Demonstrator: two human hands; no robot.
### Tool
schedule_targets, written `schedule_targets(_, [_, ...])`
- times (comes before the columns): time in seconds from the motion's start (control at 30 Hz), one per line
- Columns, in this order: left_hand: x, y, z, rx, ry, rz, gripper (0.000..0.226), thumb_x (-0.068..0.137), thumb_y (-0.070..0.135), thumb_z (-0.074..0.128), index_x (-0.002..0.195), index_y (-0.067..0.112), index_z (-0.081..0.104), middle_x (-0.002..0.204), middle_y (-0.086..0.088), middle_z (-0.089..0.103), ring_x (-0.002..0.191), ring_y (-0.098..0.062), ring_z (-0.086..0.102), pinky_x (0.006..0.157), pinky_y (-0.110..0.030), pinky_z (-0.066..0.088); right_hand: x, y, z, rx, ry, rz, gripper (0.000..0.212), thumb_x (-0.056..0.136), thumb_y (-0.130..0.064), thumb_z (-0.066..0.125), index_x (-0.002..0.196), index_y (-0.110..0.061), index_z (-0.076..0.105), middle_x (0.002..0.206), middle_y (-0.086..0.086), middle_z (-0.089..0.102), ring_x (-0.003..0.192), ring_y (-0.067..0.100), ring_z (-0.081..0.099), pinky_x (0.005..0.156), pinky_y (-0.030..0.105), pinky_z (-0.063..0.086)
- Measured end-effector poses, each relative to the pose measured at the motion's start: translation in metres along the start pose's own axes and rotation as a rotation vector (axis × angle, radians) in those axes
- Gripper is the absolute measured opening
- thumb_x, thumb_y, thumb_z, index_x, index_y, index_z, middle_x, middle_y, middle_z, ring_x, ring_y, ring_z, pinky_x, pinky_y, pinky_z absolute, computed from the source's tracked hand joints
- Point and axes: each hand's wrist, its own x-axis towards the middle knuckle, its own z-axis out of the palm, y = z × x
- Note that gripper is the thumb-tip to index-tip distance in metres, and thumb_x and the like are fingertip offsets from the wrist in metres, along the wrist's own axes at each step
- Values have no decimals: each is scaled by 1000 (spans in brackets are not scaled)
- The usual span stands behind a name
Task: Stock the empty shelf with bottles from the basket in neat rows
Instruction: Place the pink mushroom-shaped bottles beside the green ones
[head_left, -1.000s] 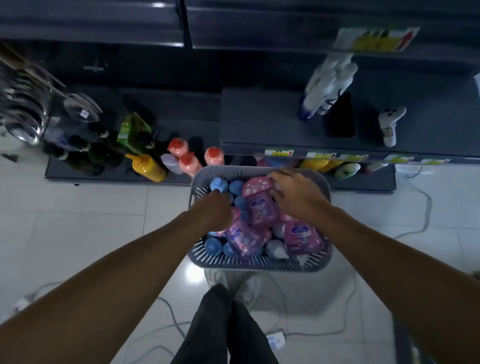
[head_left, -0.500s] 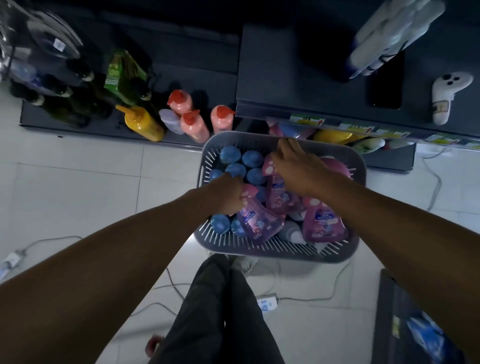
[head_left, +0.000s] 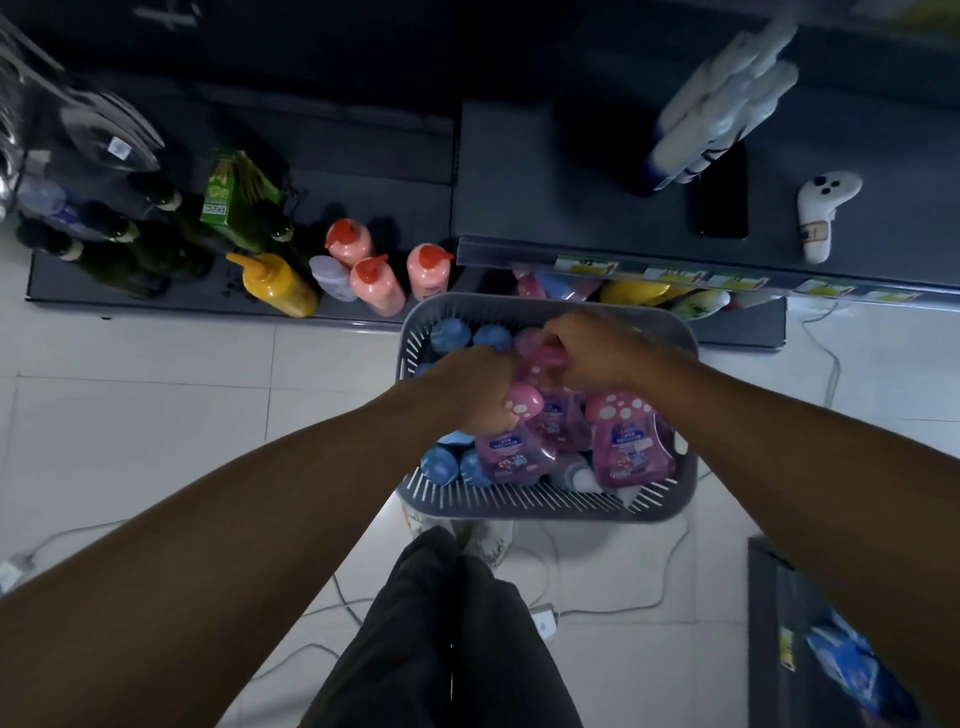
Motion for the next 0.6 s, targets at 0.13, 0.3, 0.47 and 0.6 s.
schedule_targets(0.13, [-13, 19, -32, 128, 50, 39, 47, 86, 44, 65, 117, 9, 58, 111, -16, 63, 96, -35, 64, 76, -41, 54, -36, -6, -10, 60, 182, 35, 23, 85, -47, 70, 94, -26, 71, 92, -2, 68, 85, 21, 65, 73, 29, 48])
schedule_targets(0.3, [-41, 43, -86, 198, 122, 33, 26, 81, 37, 65, 75, 14, 53, 74, -2, 47, 70, -26, 57, 54, -29, 42, -75, -17, -56, -25, 319, 55, 35, 86, -44, 65, 109, -19, 70, 101, 11, 66, 95, 32, 65, 79, 37, 52])
schedule_targets(0.47, [-72, 73, -149, 319, 194, 109, 32, 81, 35, 65, 101, 10, 68, 89, -13, 60, 86, -38, 65, 65, -32, 44, -120, -32, -116, -143, 456, 35, 33, 88, -38, 64, 114, -19, 65, 105, 12, 61, 101, 32, 61, 82, 37, 46])
schedule_targets(0.6, [-96, 99, -197, 434, 274, 170, 30, 79, 35, 64, 96, 10, 68, 80, -6, 58, 82, -35, 66, 63, -32, 46, -162, -39, -162, -163, 574, 71, 34, 87, -45, 62, 112, -22, 67, 104, 8, 60, 99, 31, 62, 77, 35, 44])
